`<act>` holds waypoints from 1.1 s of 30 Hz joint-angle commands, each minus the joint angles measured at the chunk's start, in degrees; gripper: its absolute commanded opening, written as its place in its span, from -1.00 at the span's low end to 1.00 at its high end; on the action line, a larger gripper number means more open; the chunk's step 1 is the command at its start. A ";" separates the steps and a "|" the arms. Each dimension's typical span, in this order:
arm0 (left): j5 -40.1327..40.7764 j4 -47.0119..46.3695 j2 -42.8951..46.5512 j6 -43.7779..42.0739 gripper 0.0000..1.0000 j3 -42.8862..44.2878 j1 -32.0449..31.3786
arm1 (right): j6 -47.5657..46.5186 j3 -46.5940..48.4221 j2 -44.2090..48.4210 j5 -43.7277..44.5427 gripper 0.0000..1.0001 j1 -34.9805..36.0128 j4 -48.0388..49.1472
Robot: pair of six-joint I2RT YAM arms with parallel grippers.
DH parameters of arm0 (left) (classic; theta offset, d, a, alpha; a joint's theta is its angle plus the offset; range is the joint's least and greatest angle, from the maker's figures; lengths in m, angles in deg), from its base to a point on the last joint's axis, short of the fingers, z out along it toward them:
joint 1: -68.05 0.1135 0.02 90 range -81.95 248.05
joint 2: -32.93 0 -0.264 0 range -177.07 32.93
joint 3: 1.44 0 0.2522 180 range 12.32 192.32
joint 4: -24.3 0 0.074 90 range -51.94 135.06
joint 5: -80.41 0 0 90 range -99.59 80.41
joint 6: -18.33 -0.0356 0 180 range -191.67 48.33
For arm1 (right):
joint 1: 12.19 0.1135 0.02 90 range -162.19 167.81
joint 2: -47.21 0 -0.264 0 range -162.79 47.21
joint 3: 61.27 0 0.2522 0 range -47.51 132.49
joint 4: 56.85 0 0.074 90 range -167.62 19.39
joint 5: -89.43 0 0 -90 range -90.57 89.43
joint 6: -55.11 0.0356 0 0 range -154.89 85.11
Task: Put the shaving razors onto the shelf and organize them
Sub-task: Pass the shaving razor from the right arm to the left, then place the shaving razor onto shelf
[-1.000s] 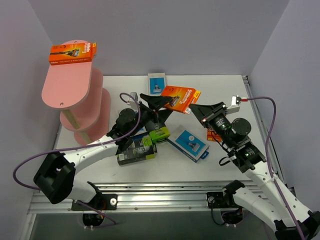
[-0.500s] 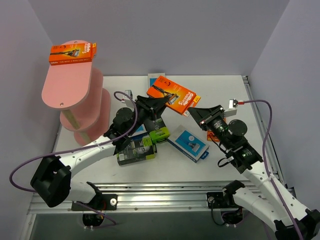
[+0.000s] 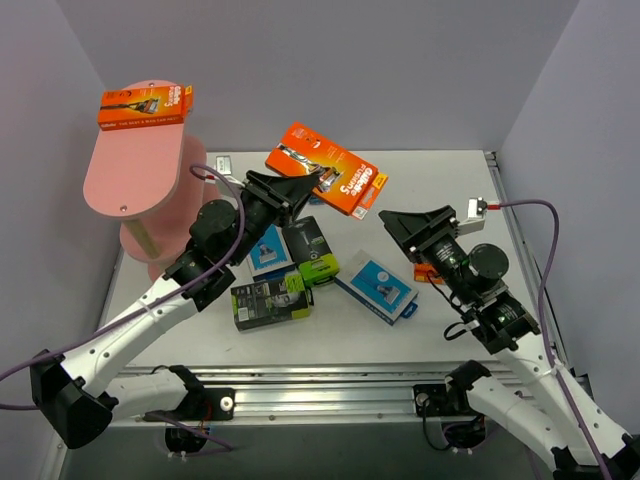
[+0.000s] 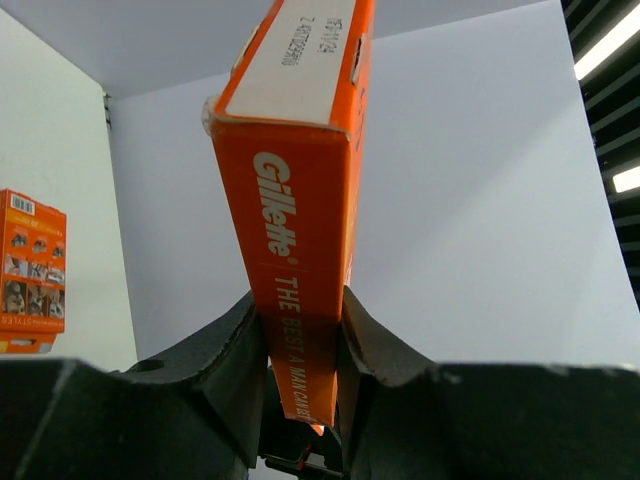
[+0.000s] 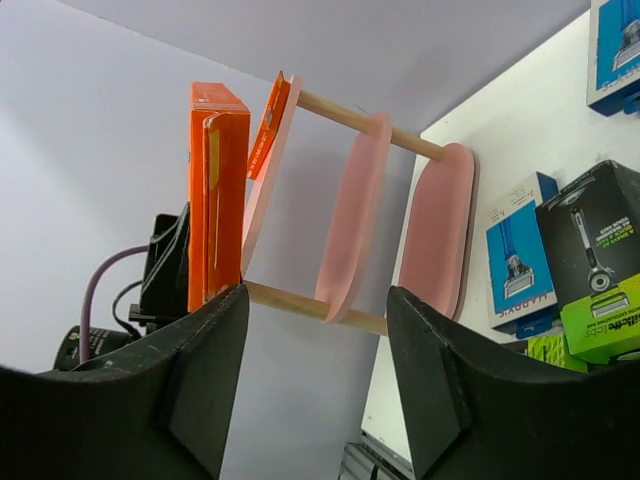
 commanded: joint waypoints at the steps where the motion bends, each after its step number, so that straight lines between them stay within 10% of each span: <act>1: 3.57 6.99 1.87 -3.10 -0.95 4.33 -0.06 | -1.57 2.23 2.95 3.33 0.07 0.19 -1.70; 12: 8.84 31.15 8.47 -6.79 -0.95 16.97 7.49 | -4.12 2.67 4.54 6.15 0.15 -0.07 -3.90; 33: -0.82 51.93 14.27 -0.47 -0.95 23.76 41.24 | -4.30 -0.84 1.02 -2.80 0.21 -7.00 0.23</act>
